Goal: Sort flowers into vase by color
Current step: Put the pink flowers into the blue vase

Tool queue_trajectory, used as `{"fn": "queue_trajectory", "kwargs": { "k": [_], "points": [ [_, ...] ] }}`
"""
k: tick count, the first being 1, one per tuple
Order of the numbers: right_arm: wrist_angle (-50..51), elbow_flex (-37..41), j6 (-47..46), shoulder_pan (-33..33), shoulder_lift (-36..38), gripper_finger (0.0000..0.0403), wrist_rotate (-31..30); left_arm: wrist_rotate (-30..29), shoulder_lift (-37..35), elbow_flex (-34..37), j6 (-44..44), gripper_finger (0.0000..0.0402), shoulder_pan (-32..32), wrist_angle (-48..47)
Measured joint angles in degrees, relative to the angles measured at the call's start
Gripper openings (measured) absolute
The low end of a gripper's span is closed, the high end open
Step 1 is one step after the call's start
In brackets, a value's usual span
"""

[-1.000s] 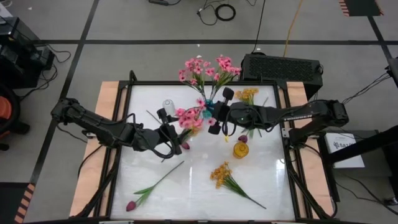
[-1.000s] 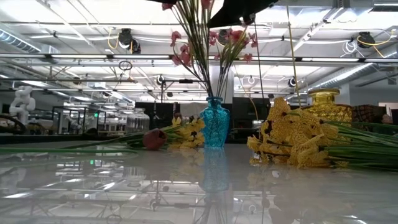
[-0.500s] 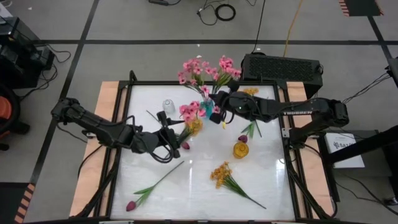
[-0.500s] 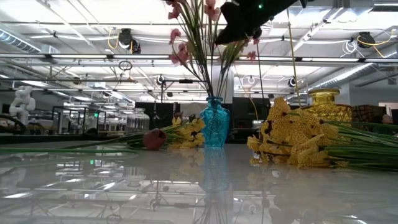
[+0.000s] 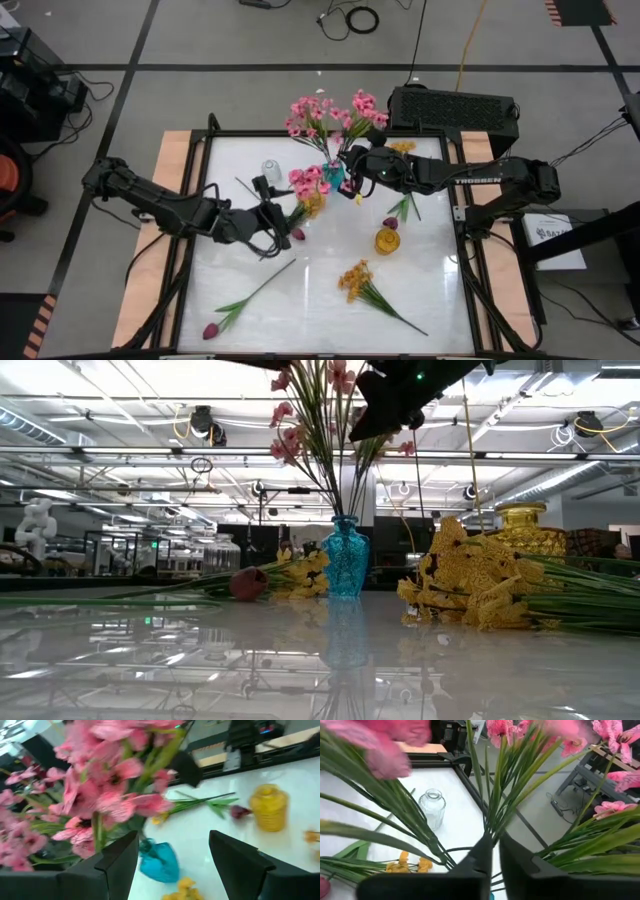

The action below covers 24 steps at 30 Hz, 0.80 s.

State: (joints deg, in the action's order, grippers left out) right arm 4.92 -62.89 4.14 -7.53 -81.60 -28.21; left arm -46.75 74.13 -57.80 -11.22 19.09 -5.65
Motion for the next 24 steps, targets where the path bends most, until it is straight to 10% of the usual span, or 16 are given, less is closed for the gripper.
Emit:
{"fn": "queue_trajectory", "kwargs": {
  "k": [13, 24],
  "points": [
    [7.96, -0.02, -1.56, 0.25, 0.6, 0.0218, 8.95, 3.7, 0.0, 0.04, -4.71, 0.0245, -7.9, 4.17],
    [6.85, -0.02, 5.09, 6.6, 0.5, 0.0249, 5.71, 5.83, 0.0, 0.04, -4.74, 0.0242, -10.53, 4.72]
  ]
}}
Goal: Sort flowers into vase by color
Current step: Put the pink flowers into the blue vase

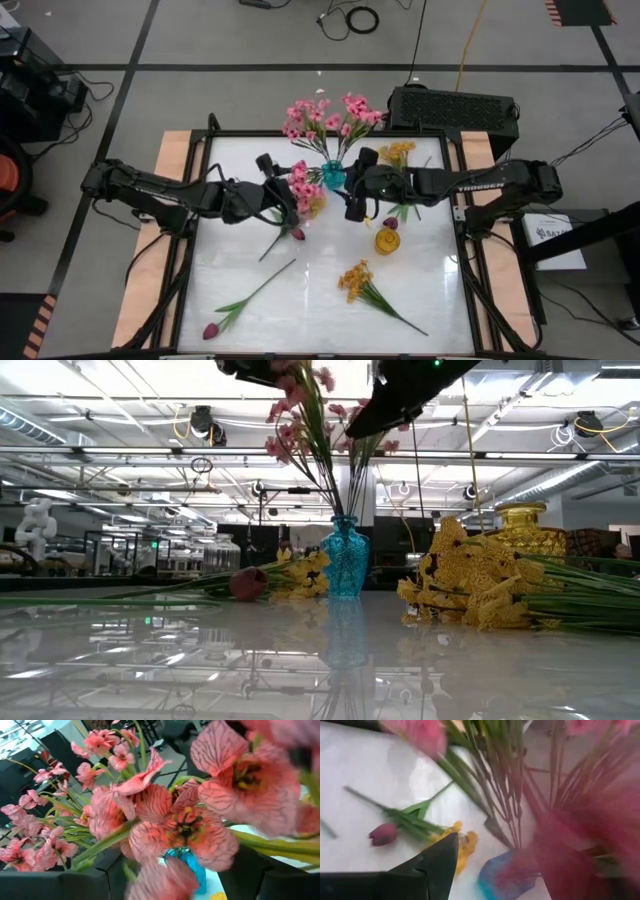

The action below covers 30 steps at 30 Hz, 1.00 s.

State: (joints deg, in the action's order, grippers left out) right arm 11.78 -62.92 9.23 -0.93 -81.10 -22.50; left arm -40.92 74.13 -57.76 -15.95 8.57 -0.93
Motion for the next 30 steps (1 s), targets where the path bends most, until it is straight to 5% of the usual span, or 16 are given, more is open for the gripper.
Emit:
{"fn": "queue_trajectory", "kwargs": {
  "k": [4, 22, 26, 30],
  "points": [
    [0.04, 0.0, 2.8, 2.8, 0.26, 0.0249, -8.72, 1.72, 0.0, 0.0, 0.16, 0.0242, -0.71, 0.0],
    [-14.96, 0.0, 3.8, 0.85, -7.02, 0.0245, -6.08, 1.78, 0.0, 0.0, 0.55, 0.0242, -0.99, 0.0],
    [-15.46, 0.0, 3.48, 0.13, -6.99, 0.0204, -6.03, 1.78, 0.0, 0.0, 0.55, 0.0242, -0.99, -0.05],
    [-16.01, 0.0, 3.79, 0.11, -6.99, 0.0117, -5.99, 1.76, 0.0, 0.0, 0.55, 0.0242, -0.99, -0.02]
  ]
}}
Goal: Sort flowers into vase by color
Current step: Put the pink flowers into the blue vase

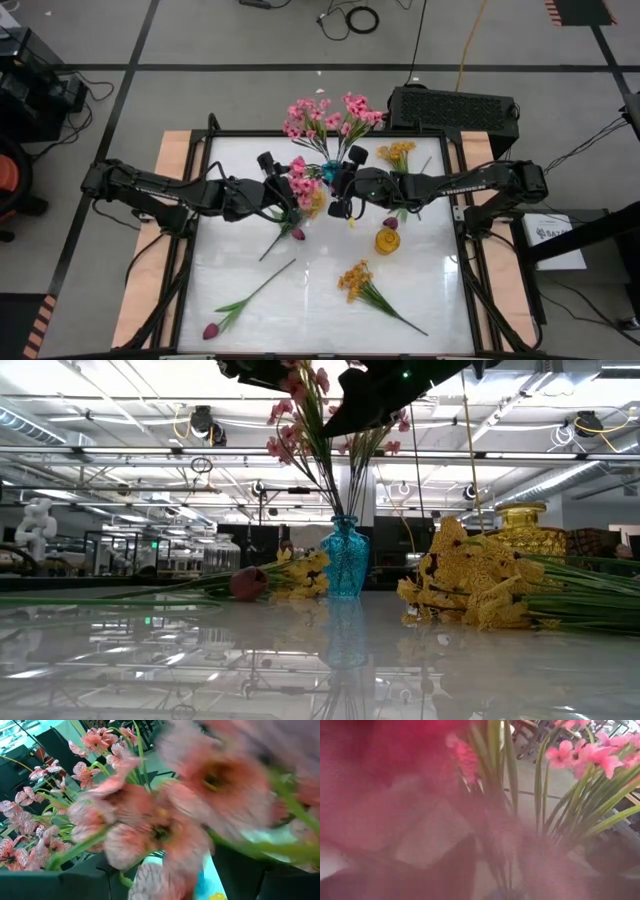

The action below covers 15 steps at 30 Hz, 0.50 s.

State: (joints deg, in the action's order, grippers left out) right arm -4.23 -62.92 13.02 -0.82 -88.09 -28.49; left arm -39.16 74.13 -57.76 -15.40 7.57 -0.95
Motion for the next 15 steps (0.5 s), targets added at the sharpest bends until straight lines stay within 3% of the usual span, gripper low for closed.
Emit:
{"fn": "queue_trajectory", "kwargs": {
  "k": [3, 5, 15],
  "points": [
    [-0.52, 0.0, 0.31, 0.0, 0.0, 0.004, 0.09, 0.0, 0.0, 0.0, 0.0, 0.0242, 0.0, 0.23],
    [-1.42, 0.0, 1.19, -0.05, 0.0, 0.0012, 0.01, 0.02, 0.0, 0.0, 0.0, 0.0242, 0.0, 0.6],
    [-0.45, 0.0, -3.6, -2.31, 1.53, 0.0003, -1.51, -1.36, 0.0, 0.0, 0.04, 0.0242, 0.06, -0.14]
  ]
}}
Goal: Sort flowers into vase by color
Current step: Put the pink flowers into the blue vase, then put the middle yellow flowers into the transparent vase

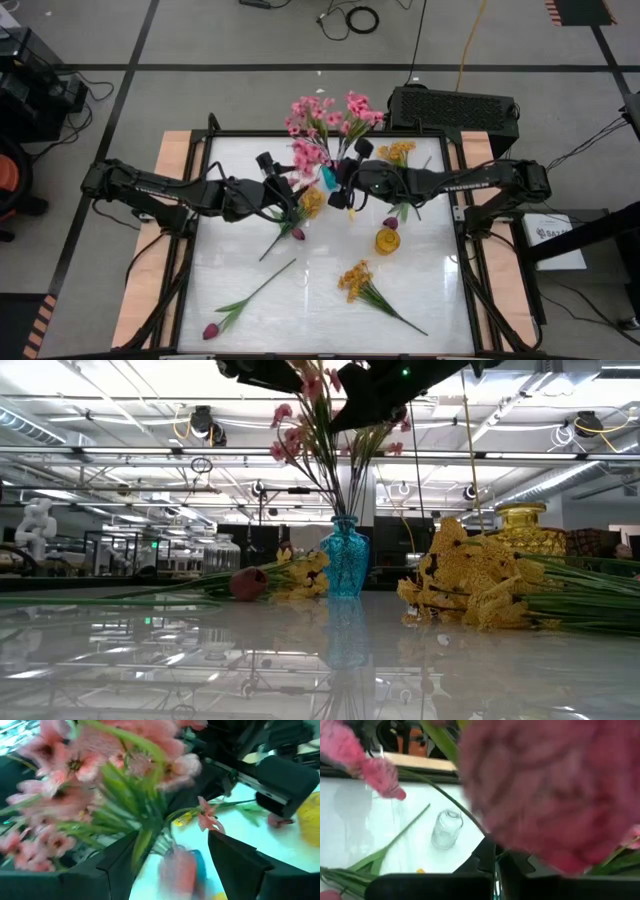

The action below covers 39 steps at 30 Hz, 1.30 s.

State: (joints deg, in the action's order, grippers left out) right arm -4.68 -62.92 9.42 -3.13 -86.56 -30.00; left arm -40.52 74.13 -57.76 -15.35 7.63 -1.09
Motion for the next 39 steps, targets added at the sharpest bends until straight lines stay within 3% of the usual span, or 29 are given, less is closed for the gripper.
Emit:
{"fn": "queue_trajectory", "kwargs": {
  "k": [5, 21, 27, 34, 39],
  "points": [
    [3.4, 0.02, -4.93, -1.51, -0.32, 0.0002, 2.08, -4.89, -0.58, 0.0, 2.15, 0.0242, 0.42, -3.97],
    [6.77, 0.04, -10.97, -2.91, -0.46, 0.0017, 4.82, -4.96, -1.22, 0.0, 9.07, 0.0242, 4.43, -9.71],
    [7.11, 0.04, -13.36, -2.93, -0.46, 0.0078, 4.83, -4.95, -1.22, 0.0, 11.96, 0.0241, 5.67, -12.1],
    [8.0, 0.04, -14.48, -2.83, 1.36, 0.0185, 7.56, -4.95, -1.22, 0.0, 14.64, 0.0242, 6.59, -14.98],
    [15.65, 0.02, -16.48, -2.76, 5.66, 0.0256, 8.09, -4.93, -1.22, 0.0, 16.16, 0.0242, 7.88, -16.62]
  ]
}}
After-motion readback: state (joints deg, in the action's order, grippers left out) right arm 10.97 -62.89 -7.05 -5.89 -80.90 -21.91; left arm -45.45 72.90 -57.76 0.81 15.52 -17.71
